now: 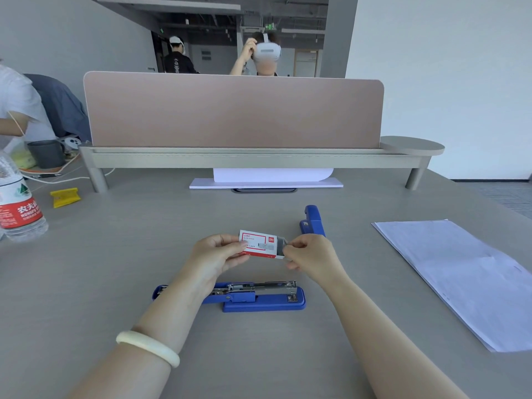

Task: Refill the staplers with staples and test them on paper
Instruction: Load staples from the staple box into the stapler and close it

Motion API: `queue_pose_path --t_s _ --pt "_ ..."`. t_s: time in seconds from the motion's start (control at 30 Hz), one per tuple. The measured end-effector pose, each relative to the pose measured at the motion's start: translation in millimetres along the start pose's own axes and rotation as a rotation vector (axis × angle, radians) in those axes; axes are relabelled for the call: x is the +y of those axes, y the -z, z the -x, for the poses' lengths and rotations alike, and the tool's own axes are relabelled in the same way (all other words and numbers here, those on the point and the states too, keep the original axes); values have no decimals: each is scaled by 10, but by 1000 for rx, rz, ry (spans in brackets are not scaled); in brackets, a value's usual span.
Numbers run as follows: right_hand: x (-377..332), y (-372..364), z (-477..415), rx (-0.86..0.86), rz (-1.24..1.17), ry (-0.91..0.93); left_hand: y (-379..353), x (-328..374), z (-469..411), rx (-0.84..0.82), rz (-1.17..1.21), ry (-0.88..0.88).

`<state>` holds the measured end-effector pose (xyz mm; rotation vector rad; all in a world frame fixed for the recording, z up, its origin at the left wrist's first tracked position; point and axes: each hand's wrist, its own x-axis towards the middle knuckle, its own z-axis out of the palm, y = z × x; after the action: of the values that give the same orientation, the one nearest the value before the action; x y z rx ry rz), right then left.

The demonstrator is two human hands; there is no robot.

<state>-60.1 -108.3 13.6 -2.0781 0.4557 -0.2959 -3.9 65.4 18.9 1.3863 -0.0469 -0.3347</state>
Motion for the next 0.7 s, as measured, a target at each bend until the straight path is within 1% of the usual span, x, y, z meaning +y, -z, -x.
queue_pose_path --t_s 0.1,0.3,0.57,0.7 --pt "4 -5 -5 42 37 -8 -7 3 -5 12 10 -2" --pt "71 16 -50 1 -93 -60 4 12 -9 30 -4 3" --pt "57 57 -33 69 -152 -1 108 42 -67 89 -75 0" --pt "73 59 -10 34 -104 7 220 47 -151 136 -139 2"
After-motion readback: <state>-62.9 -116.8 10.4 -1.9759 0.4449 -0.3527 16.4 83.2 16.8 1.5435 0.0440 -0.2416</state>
